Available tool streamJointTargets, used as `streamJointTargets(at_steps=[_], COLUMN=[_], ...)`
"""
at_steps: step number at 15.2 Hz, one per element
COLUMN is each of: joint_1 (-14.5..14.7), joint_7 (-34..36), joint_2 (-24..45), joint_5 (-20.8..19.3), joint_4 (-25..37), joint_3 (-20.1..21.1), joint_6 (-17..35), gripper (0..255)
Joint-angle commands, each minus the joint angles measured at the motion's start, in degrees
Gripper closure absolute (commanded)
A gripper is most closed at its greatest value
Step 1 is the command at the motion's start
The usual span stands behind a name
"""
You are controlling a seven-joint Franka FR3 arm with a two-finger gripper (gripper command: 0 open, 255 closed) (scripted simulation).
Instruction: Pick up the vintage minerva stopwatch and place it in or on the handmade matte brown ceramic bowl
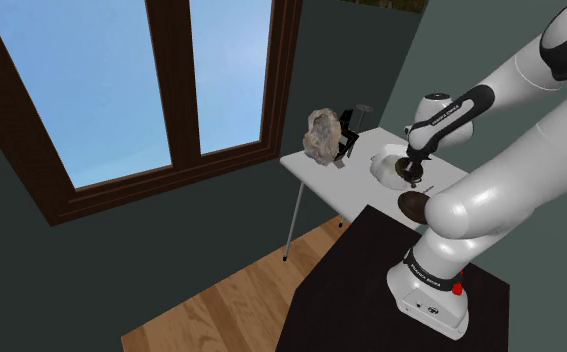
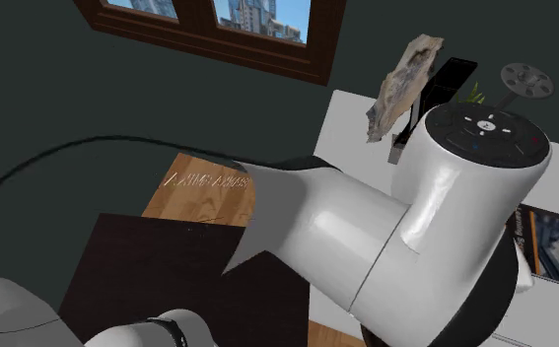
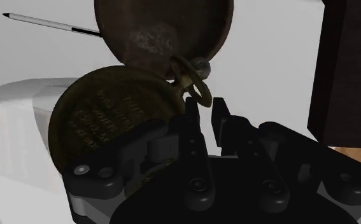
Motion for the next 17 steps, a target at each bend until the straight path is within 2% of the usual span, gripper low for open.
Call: streamJointTargets(at_steps=[1, 3, 11, 17], joint_1=[-1.5, -2.8, -2.2, -2.2], joint_7=[-3.8, -7.7, -7.9, -9.2], joint_2=[0.5, 1.1, 9.1, 16.7], joint_5=[-0.2, 0.0, 1.6, 5.2], joint_4=[0.6, 1.4, 0.9, 0.8], joint_3=[-2.5, -5.0, -6.4, -5.9], joint_6=[1.0, 1.7, 10.1, 17.4], gripper=[255, 255, 255, 255])
